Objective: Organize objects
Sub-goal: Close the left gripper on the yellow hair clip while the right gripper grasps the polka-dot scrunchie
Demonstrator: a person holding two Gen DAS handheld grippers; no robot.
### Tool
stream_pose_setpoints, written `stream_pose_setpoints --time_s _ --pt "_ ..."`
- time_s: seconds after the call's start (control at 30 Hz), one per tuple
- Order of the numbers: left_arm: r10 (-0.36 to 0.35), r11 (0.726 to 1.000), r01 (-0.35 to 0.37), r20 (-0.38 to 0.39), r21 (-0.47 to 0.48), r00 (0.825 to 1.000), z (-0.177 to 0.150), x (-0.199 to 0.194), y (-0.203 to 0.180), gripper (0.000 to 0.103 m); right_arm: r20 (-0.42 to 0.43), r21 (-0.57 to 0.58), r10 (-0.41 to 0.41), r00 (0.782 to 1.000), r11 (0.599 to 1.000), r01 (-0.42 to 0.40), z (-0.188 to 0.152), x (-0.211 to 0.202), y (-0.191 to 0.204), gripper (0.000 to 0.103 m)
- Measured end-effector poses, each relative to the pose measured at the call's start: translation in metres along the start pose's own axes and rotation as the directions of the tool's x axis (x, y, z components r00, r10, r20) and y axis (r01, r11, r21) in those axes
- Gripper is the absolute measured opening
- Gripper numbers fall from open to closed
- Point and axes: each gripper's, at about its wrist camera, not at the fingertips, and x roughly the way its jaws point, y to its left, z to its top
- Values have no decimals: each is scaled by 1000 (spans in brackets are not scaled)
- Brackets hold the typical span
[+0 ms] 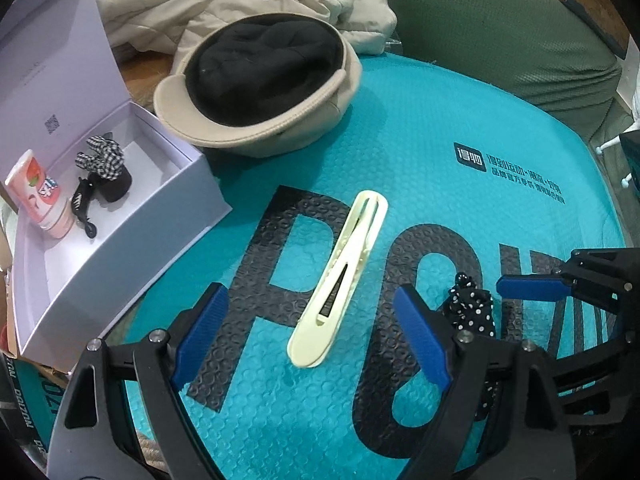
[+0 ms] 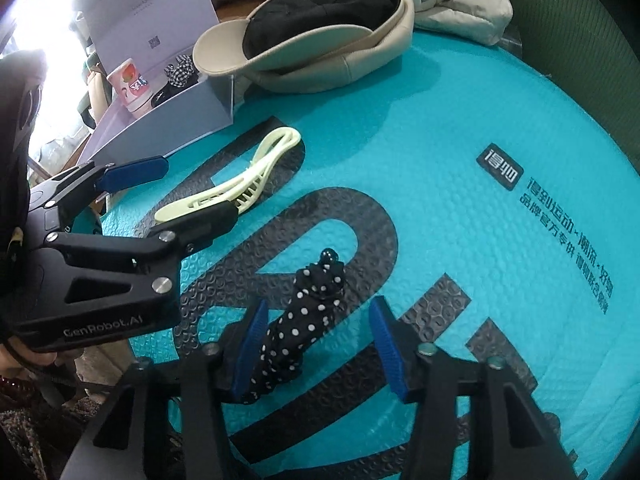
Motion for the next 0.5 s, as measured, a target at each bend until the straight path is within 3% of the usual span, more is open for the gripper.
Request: stream_pose_setpoints --time_s 0.07,0.17,0.23,0.5 --pt "-13 1000 13 -10 -7 1000 0 4 0 82 -3 1 3 1000 1000 -3 0 2 0 44" --pt "-29 999 29 -23 -15 999 -2 8 1 69 -1 -14 15 1000 1000 -15 0 3 0 35" --pt "-33 999 32 -29 -15 999 -3 11 2 48 5 -35 15 1000 999 -15 1 4 4 31" --pt "-91 995 90 -43 -46 995 -12 14 10 26 31 -72 6 1000 997 -4 7 4 8 26"
